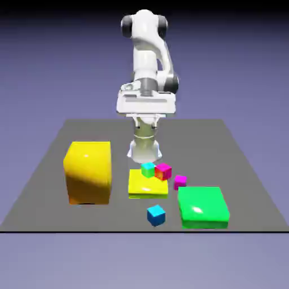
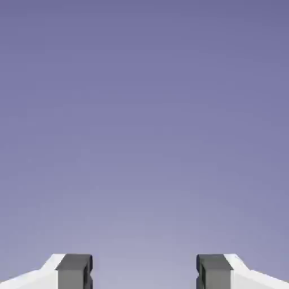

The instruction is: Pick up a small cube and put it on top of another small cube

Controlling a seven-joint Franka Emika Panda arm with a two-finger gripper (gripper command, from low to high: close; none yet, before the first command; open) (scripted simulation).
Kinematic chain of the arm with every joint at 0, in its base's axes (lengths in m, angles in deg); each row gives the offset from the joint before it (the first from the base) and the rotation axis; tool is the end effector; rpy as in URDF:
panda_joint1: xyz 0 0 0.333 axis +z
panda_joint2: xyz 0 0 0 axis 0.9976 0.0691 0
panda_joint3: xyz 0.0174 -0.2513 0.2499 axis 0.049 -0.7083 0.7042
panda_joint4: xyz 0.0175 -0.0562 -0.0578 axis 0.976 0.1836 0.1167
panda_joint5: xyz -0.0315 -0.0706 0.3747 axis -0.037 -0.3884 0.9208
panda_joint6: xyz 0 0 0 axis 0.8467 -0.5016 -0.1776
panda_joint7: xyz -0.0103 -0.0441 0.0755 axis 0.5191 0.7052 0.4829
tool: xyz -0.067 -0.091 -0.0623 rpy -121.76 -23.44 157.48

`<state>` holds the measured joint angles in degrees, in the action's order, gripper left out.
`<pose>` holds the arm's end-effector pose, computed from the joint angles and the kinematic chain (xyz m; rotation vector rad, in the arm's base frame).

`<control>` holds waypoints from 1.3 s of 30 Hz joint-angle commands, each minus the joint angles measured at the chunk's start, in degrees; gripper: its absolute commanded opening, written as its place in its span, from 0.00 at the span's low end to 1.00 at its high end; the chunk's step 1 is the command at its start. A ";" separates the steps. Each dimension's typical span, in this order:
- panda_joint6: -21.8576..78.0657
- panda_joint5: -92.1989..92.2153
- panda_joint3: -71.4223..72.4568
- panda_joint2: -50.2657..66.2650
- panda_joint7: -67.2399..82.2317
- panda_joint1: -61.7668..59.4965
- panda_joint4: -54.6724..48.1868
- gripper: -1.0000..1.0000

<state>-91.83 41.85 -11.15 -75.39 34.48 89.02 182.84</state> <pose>0.3851 0.0115 0.4714 -2.5685 0.8479 -1.0061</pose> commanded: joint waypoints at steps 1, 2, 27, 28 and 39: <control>0.74 -2.18 -1.41 2.08 1.87 1.90 -0.82 0.50; 1.47 -4.36 -2.81 4.16 3.74 3.80 -1.64 0.50; 16.69 -54.24 -34.74 53.36 45.38 46.38 -20.97 0.50; 15.18 -54.68 -34.82 55.43 44.57 45.88 -21.73 0.50; 14.54 -54.86 -34.85 56.30 44.23 45.67 -22.06 0.00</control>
<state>-77.25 -13.02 -46.00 -19.08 78.70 134.68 160.78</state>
